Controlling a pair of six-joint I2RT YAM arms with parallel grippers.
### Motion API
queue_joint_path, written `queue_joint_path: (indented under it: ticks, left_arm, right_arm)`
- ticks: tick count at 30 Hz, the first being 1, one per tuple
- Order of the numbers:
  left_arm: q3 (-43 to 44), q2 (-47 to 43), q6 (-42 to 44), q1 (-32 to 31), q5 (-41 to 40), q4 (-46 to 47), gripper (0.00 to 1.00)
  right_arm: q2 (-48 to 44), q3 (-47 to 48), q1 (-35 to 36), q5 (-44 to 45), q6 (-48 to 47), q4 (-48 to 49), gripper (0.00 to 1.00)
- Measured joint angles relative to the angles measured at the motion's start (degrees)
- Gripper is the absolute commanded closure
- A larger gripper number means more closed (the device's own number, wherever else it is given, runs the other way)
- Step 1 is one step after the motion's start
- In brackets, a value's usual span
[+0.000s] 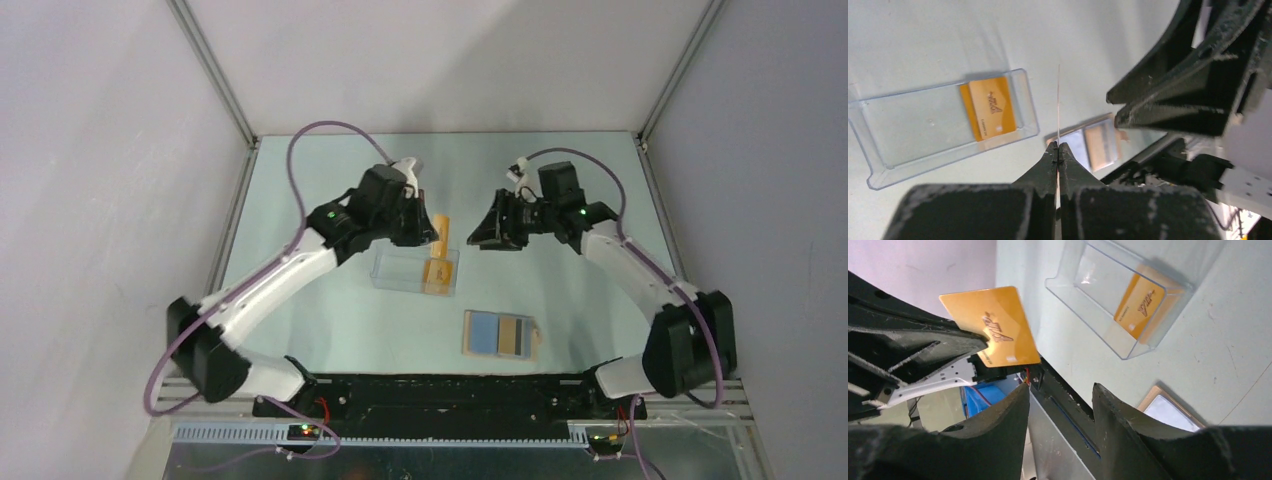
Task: Put the credit cards into the card holder
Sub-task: Pick up the credit card from the storage box.
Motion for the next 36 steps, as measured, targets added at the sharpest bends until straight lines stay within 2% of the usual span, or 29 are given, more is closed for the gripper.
queue_joint_path:
  ticks: [4, 8, 11, 14, 16, 20, 24, 31, 36]
  left_arm:
    - [-4.9, -8.7, -2.3, 0.1, 3.2, 4.3, 1.00]
    - [-13.9, -14.5, -8.0, 0.2, 9.5, 13.9, 1.00]
    - [-23.9, -17.8, -15.2, 0.2, 15.5, 28.4, 1.00]
    - [-29.8, -18.6, -21.8, 0.2, 19.6, 39.5, 1.00]
    - [-31.2, -18.8, -24.8, 0.2, 21.5, 45.0, 1.00]
    - [-31.6, -20.1, -28.9, 0.2, 24.2, 53.6, 1.00]
    - [-31.7, -20.9, -30.6, 0.3, 25.4, 57.7, 1.00]
    - [-32.4, -20.7, -32.6, 0.5, 25.6, 60.5, 1.00]
    - [-32.4, -20.7, -33.4, 0.5, 25.6, 61.4, 1.00]
  right_arm:
    - [-7.3, -4.3, -3.7, -4.6, 1.6, 3.5, 0.45]
    - [-13.0, -10.0, -7.2, -10.7, 5.4, 7.7, 0.43]
    - [-16.3, -13.5, -8.3, -15.0, 9.2, 12.7, 0.43]
    - [-18.6, -16.4, -8.3, -18.8, 14.0, 19.3, 0.43]
    - [-19.8, -18.1, -8.2, -20.8, 17.3, 23.3, 0.43]
    - [-20.2, -18.7, -6.8, -22.8, 21.4, 28.7, 0.51]
    - [-20.2, -18.7, -5.0, -24.0, 24.2, 32.8, 0.57]
    - [-20.3, -18.9, -4.5, -25.7, 29.7, 40.5, 0.59]
    - [-21.1, -18.9, -4.5, -25.9, 30.9, 41.7, 0.60]
